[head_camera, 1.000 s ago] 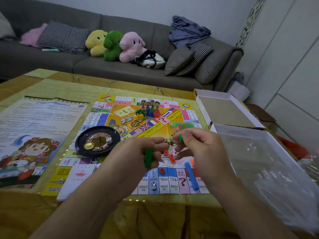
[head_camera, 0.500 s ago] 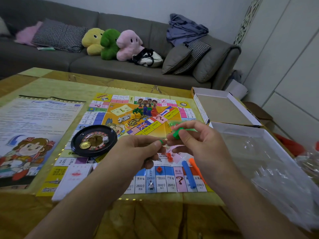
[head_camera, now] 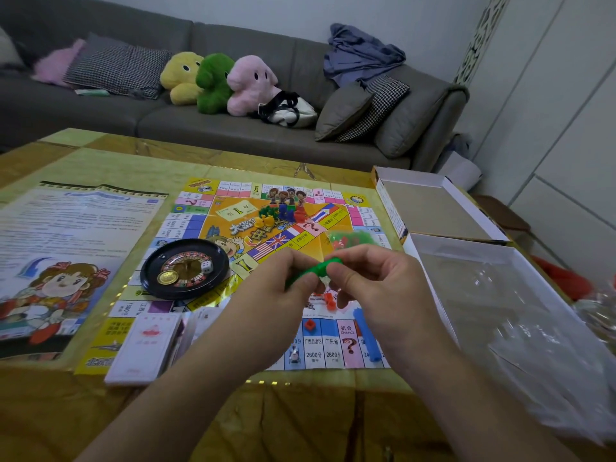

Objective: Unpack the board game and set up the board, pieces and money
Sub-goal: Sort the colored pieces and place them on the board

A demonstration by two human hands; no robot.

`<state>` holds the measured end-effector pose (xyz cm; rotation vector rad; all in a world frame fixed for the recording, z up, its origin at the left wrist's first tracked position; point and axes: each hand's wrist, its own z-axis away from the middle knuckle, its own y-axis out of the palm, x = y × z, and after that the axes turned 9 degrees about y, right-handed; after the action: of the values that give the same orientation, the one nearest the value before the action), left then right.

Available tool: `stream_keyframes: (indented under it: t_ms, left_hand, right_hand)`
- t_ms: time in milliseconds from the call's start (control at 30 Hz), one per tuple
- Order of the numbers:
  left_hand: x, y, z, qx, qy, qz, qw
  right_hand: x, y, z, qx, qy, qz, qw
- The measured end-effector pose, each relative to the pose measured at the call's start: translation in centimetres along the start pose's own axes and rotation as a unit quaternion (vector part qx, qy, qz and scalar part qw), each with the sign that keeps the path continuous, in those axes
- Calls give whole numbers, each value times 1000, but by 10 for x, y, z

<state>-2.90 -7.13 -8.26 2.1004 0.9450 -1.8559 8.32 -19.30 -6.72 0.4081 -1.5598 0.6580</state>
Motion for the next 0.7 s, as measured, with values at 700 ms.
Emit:
stream_keyframes:
  t_ms: [700]
  left_hand:
    - [-9, 13, 11, -35, -1, 38, 999]
  right_hand:
    - [-6, 13, 11, -7, 33, -112, 993]
